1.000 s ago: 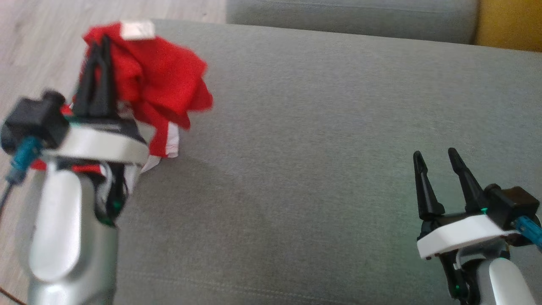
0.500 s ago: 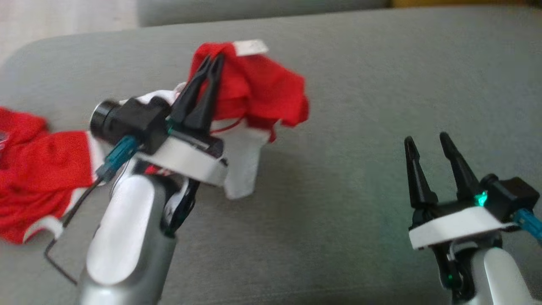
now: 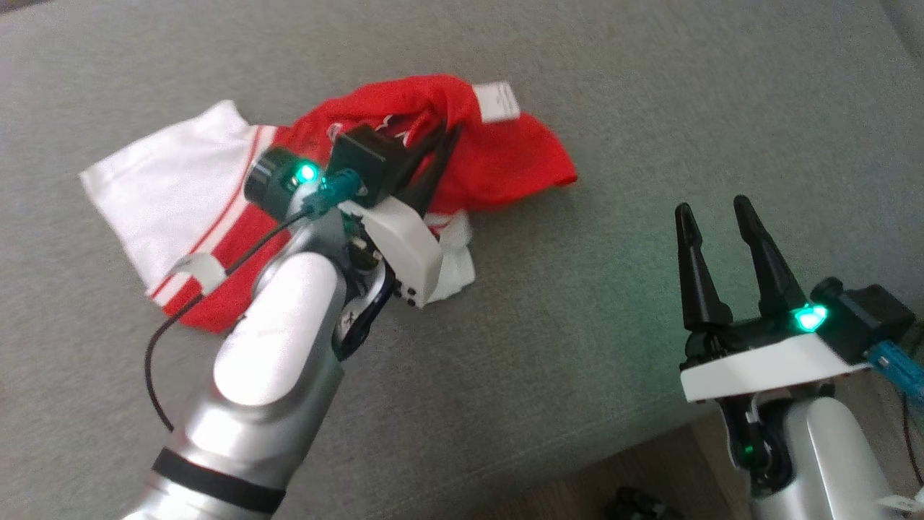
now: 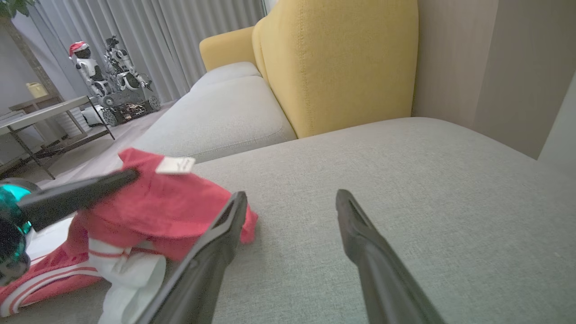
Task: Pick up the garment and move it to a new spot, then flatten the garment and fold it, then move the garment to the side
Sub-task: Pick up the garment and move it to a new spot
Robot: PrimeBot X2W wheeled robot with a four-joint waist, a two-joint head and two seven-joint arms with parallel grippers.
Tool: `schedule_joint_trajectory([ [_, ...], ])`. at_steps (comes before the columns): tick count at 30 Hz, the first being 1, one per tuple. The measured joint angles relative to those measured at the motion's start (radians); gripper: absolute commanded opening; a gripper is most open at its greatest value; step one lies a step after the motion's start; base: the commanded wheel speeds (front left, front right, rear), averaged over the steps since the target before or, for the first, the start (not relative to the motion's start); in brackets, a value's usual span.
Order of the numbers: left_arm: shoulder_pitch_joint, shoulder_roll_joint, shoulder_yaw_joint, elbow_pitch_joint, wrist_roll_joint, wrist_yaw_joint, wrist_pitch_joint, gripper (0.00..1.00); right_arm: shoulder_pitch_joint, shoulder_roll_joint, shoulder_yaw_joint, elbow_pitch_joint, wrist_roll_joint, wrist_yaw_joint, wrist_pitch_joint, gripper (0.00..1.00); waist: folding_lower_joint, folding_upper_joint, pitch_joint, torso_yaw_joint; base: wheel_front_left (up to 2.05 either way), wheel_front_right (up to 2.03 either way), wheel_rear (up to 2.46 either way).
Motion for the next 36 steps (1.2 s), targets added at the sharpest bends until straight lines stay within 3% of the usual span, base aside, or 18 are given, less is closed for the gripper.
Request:
schedule_joint_trajectory([
  [5,-0.006,0.000,-0.038,0.113,-0.026,-0.003,0.009,0.00,-0.028,0.000,0.008,0.026,0.009,0.000,-0.021,1.00,0.0000,0.0000,0.046,-0.042,0.00,0.00,0.00],
  [6,-0.011,0.000,-0.043,0.127,-0.030,-0.003,0.006,0.09,-0.028,0.000,0.008,0.034,0.012,0.000,-0.025,1.00,0.0000,0.0000,0.049,-0.043,0.00,0.00,0.00],
  [7,-0.018,0.000,-0.049,0.138,-0.035,-0.004,-0.002,0.71,-0.028,0.000,0.008,0.042,0.012,0.000,-0.026,1.00,0.0000,0.0000,0.049,-0.041,0.00,0.00,0.00],
  [8,-0.021,0.000,-0.053,0.138,-0.037,-0.003,-0.015,1.00,-0.028,0.000,0.008,0.048,0.012,0.000,-0.026,1.00,0.0000,0.0000,0.047,-0.036,0.00,0.00,0.00],
  [13,-0.019,0.000,-0.050,0.140,-0.052,0.022,-0.117,1.00,-0.030,0.000,0.010,0.067,0.007,0.000,-0.026,1.00,0.0000,0.0000,0.015,0.005,0.00,0.00,0.00],
  [22,0.091,0.014,0.065,0.040,-0.121,0.131,-0.240,1.00,-0.034,0.000,-0.008,0.072,-0.049,0.000,0.006,1.00,0.0000,0.0000,-0.071,0.112,0.00,0.00,0.00],
  [29,0.226,0.107,0.191,-0.041,-0.147,0.219,-0.257,1.00,-0.004,0.000,-0.025,0.059,-0.076,0.000,0.039,1.00,0.0000,0.0000,-0.133,0.195,0.00,0.00,0.00],
  [36,0.385,0.180,0.256,-0.132,-0.165,0.257,-0.256,1.00,0.030,0.000,-0.034,0.048,-0.099,0.000,0.069,1.00,-0.0001,0.0000,-0.185,0.251,0.00,0.00,0.00],
])
